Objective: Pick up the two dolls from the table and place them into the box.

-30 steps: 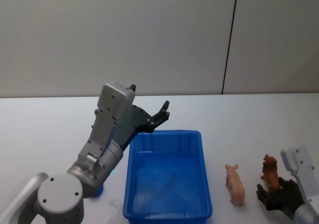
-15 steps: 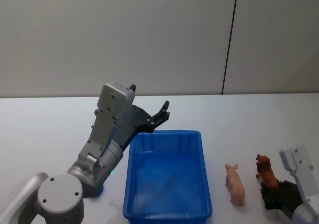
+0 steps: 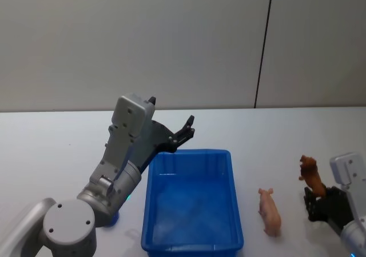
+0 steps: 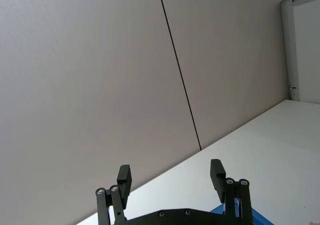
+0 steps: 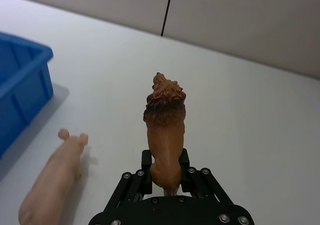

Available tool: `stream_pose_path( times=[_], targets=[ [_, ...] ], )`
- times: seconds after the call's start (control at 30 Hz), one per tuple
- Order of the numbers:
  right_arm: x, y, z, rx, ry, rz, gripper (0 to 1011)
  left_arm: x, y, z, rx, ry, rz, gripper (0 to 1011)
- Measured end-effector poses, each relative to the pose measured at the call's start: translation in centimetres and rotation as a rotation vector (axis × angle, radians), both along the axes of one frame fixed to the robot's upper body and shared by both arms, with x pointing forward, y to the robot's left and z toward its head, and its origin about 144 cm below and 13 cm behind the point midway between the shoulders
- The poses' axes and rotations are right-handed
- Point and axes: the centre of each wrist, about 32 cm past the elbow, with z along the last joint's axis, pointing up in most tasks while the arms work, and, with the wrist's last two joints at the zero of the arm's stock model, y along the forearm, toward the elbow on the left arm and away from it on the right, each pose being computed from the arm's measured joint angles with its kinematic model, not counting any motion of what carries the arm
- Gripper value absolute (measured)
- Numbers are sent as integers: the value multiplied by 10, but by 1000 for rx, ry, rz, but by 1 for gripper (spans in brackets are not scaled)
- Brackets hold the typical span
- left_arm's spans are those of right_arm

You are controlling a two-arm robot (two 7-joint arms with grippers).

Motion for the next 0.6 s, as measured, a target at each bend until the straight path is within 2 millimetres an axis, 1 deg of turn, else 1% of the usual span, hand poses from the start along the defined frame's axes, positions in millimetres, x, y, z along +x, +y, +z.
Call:
stream_pose_path(
  times=[0.27,0.6],
  targets=[
    [3,-1,13,30,-108,49,286,0,0,0,0,0,0,1000],
    [6,1,29,98,-180,158,284,0,0,0,0,0,0,1000]
  ],
)
